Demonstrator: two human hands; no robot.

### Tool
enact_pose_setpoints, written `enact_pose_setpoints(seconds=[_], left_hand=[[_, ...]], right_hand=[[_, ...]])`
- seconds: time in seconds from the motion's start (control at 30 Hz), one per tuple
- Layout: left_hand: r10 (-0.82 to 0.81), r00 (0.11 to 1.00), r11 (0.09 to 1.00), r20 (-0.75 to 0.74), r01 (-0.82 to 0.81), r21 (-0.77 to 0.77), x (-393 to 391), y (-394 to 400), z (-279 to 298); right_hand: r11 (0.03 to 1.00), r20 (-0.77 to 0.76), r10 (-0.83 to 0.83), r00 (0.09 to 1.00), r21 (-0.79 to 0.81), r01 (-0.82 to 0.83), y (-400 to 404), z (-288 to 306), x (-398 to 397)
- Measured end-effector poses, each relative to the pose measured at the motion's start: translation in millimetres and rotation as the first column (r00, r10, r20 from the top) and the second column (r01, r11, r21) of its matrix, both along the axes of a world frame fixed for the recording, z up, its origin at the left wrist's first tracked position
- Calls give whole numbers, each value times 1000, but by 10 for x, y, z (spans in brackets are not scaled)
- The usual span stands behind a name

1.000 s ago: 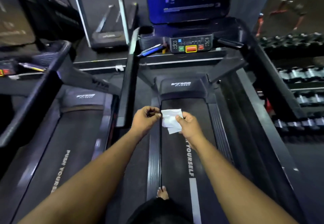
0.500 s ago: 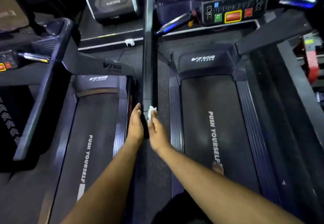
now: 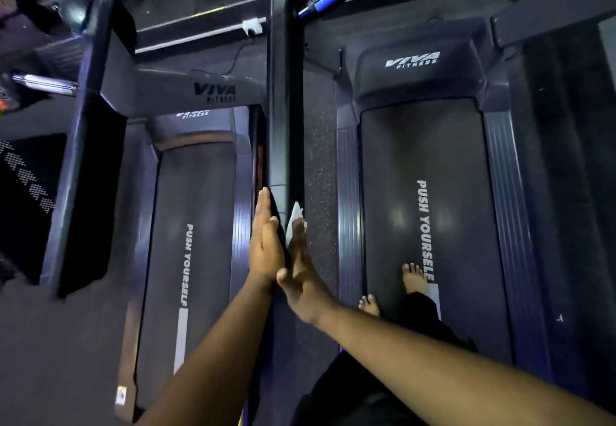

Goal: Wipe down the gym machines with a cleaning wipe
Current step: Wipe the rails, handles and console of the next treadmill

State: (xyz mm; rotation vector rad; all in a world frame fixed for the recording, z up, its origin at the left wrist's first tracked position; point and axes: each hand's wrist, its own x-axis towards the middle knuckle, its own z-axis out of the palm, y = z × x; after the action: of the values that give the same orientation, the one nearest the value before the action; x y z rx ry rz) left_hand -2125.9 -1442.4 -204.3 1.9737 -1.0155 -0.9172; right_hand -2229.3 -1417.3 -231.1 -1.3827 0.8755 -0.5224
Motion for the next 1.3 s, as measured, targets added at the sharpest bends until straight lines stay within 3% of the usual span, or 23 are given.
enact_pose_setpoints(seconds=[0.13,0.23,0.47,0.67,0.77,0.87,0.97,1.1,1.3], left_hand=[[-33,995,999,92,34,-6,0,-43,-44],[-42,993,999,106,41,12,9,-67,-37],[-12,980,997,199,-3,77,-55,-91,-10],[-1,989,996,149,-13,94,9,-89,-53],[3,981,995,194,-23,100,-14,-97,-38],[-7,974,993,228,-20,116,-36,-95,-16],[-18,971,996,238,-4,92,-33,-89,-11],[-10,979,997,203,-5,73,-15,-88,-39],[-21,981,999,192,11,52,-28,-89,-11]], right_hand=[[983,-82,79,993,-161,-92,-471,-106,-42],[978,-22,117,993,-169,-119,-926,-73,-7],[919,-19,382,924,-98,-382,-334,-282,-352],[951,62,199,978,-253,-178,-946,-299,-83],[997,204,-42,978,-48,53,-818,-331,-21],[969,211,-245,946,88,232,-408,-290,107],[960,173,-277,945,86,266,-338,-268,242],[956,101,-289,952,77,282,-845,-225,337],[994,144,-95,985,72,85,-232,-222,49]])
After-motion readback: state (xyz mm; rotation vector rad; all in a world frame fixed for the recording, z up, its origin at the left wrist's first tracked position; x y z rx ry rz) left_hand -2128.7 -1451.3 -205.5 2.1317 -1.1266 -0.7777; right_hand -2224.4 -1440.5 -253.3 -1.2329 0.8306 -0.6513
